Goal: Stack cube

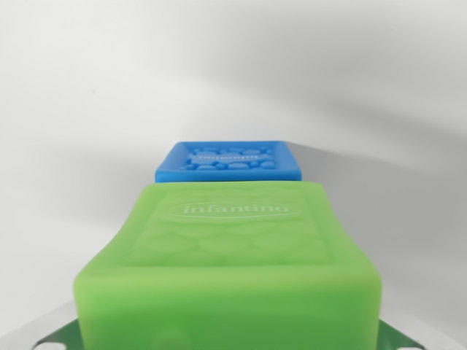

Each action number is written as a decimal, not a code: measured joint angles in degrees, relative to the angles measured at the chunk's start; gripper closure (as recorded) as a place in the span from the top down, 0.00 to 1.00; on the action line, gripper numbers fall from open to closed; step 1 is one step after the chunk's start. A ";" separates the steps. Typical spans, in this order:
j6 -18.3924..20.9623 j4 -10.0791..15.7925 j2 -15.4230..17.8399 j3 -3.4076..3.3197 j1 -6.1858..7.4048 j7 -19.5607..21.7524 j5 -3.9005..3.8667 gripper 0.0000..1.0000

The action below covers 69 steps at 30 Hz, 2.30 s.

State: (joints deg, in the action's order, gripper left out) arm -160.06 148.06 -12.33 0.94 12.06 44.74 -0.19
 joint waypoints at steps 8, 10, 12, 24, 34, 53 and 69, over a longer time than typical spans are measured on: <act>-1.50 -0.20 -1.70 -0.03 0.00 0.05 -0.07 0.00; -1.79 -0.23 -1.96 -0.04 0.00 0.06 -0.08 0.00; -1.94 -0.26 -2.15 -0.04 0.01 0.06 -0.08 0.00; -2.15 -0.34 -2.45 -0.07 0.04 0.07 -0.09 1.00; -2.15 -0.35 -2.45 -0.07 0.04 0.08 -0.09 1.00; -2.01 -0.34 -2.30 -0.07 0.04 0.07 -0.09 1.00; 2.65 0.24 3.18 -0.07 0.03 0.03 -0.05 1.00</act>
State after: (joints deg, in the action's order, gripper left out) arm -157.40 148.30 -9.15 0.87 12.09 44.77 -0.24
